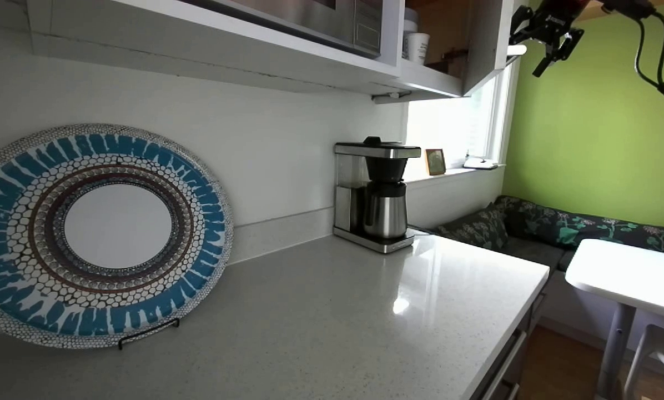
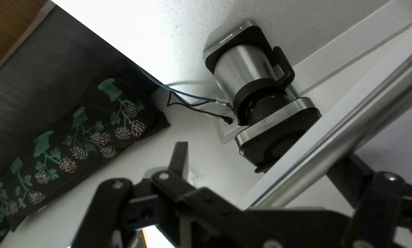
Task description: Open the top cupboard door and remove the cup and put it on top of the kitchen countertop
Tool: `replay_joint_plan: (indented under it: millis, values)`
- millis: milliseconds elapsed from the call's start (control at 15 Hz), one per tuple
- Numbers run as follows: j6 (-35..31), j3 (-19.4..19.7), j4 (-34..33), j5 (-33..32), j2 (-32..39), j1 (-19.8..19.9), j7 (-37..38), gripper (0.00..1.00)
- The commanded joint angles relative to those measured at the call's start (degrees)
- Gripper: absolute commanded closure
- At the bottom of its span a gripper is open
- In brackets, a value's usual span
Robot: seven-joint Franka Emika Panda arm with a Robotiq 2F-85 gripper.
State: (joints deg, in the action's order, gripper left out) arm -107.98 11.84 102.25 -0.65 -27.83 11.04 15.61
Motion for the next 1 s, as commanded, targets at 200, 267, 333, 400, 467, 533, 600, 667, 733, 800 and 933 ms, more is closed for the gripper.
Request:
replay_joint_plan:
  millis: [200,267,333,400,467,533,600,667,733,800,933]
  values:
    - [2.89,4.18,4.46,-4.05,-2.72,4.05,-11.23,0.0]
    - [3.04,4.59,4.6,-4.15,-3.07,4.41,-11.79,0.0]
    - [2.87,5.1,4.75,-4.24,-3.21,4.89,-11.81,0.0]
    - [3.11,5.8,4.8,-4.04,-3.43,5.13,-12.31,0.0]
    - [3.19,6.38,4.87,-3.89,-3.58,5.36,-12.63,0.0]
    - [3.3,7.03,4.84,-3.63,-3.6,5.49,-13.31,0.0]
    - [3.23,7.6,4.76,-2.98,-3.45,5.41,-14.67,0.0]
    - [2.81,7.87,4.6,-2.8,-3.2,5.54,-15.18,0.0]
    - [2.71,8.16,4.08,-2.56,-2.74,5.58,-15.47,0.0]
    - [2.28,8.49,4.07,-2.32,-2.38,5.58,-15.9,0.0]
    - [1.73,8.74,4.02,-2.05,-2.0,5.54,-16.44,0.0]
